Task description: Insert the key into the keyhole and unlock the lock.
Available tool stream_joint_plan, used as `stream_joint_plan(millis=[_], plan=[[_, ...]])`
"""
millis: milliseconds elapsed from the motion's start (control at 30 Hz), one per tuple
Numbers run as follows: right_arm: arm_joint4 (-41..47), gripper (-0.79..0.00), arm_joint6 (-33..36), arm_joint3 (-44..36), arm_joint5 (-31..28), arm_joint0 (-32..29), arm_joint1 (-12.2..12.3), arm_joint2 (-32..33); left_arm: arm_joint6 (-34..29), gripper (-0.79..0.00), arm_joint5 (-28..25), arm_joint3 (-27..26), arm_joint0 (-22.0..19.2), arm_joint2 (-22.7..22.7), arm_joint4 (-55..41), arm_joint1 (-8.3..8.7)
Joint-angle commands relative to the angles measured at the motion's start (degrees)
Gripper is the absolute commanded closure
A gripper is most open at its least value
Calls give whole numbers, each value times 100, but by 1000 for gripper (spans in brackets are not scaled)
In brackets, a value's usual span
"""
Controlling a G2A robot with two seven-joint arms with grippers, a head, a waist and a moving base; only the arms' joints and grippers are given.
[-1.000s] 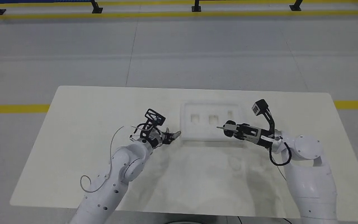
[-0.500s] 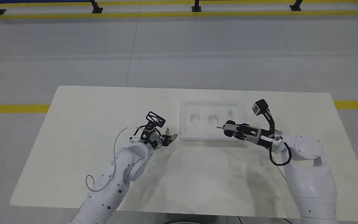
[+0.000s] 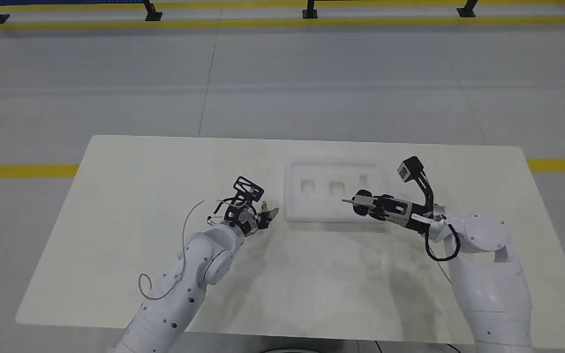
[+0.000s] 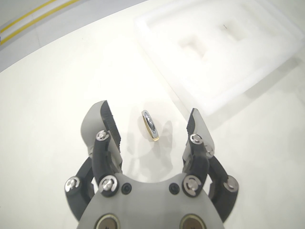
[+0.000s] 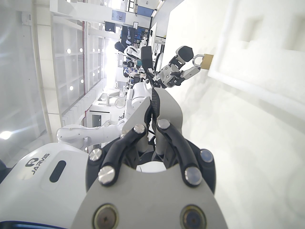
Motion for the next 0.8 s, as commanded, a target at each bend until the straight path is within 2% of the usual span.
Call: stream_joint_plan(millis=[0, 200, 767], plan=[[0, 0, 0, 0, 0, 0, 0, 0, -17, -83, -18, 6, 8, 5, 6, -1], [0, 0, 0, 0, 0, 0, 0, 0, -61, 0, -66, -7, 43, 19, 18, -2], [0, 0, 0, 0, 0, 0, 0, 0, -105, -3, -153, -8, 57, 33, 103, -6]])
